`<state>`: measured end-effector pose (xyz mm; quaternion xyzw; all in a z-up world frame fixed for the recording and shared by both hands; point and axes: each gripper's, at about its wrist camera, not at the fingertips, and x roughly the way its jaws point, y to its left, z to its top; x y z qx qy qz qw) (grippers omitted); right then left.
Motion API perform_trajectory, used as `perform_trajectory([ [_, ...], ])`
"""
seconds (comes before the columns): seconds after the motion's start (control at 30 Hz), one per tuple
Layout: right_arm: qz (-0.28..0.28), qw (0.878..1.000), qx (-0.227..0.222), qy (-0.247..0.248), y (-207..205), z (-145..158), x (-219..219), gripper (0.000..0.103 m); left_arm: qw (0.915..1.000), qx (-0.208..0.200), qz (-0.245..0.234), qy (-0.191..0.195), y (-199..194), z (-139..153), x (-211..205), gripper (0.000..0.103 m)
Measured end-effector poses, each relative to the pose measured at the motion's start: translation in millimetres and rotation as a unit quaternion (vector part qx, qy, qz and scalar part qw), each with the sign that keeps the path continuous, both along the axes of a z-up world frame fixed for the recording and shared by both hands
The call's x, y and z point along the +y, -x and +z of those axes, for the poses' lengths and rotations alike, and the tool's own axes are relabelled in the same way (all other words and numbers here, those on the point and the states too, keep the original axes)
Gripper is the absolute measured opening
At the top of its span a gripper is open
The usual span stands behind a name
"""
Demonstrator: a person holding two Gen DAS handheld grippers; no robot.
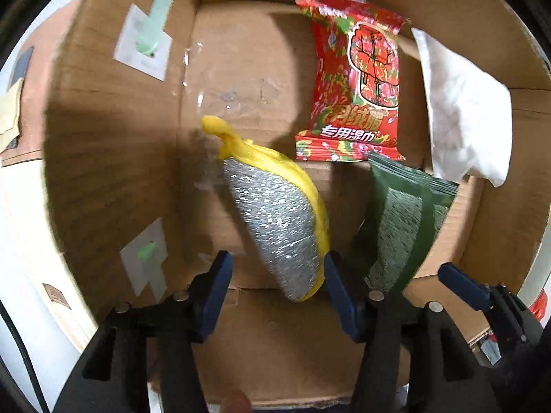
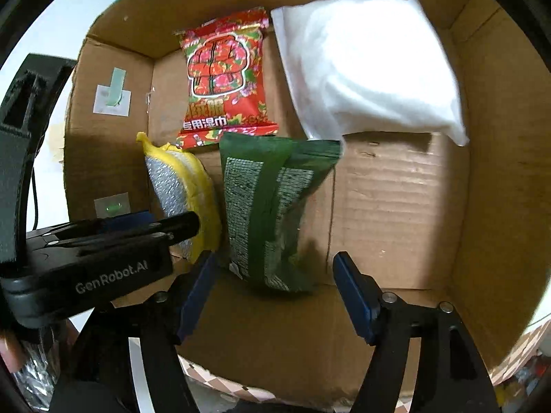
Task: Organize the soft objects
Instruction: 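Place the scrubber and green bag into the box, opening both tools, then grasp the lilac towel with left tool while right tool grasps the blue milk pack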
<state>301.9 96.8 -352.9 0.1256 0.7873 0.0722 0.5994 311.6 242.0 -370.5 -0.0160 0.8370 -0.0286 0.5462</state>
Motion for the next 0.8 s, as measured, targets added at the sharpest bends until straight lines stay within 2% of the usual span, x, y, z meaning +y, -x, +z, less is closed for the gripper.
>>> perform_trajectory([
  [0.17,0.012,0.999,-0.030,0.031,6,26,-8,0.073,0.9990,-0.044,0.000,-0.011,5,32,3,0.053],
  [0.3,0.022,0.997,-0.054,0.051,17,51,-21,0.073,0.9953,-0.093,0.002,-0.024,24,71,-1,0.053],
  [0.47,0.031,0.993,-0.093,0.068,35,85,-33,0.073,0.9859,-0.161,-0.006,-0.046,56,121,-3,0.053],
  [0.53,0.037,0.991,-0.108,0.073,38,100,-34,0.073,0.9822,-0.183,-0.005,-0.043,47,137,-13,0.053],
  [0.6,0.041,0.988,-0.125,0.075,44,113,-34,0.073,0.9788,-0.199,-0.001,-0.046,59,156,-17,0.053],
  [0.67,0.046,0.986,-0.141,0.075,54,132,-37,0.073,0.9732,-0.226,0.001,-0.043,66,166,-18,0.053],
  [0.8,0.046,0.984,-0.159,0.069,68,153,-38,0.073,0.9662,-0.254,0.004,-0.045,79,184,-23,0.053],
])
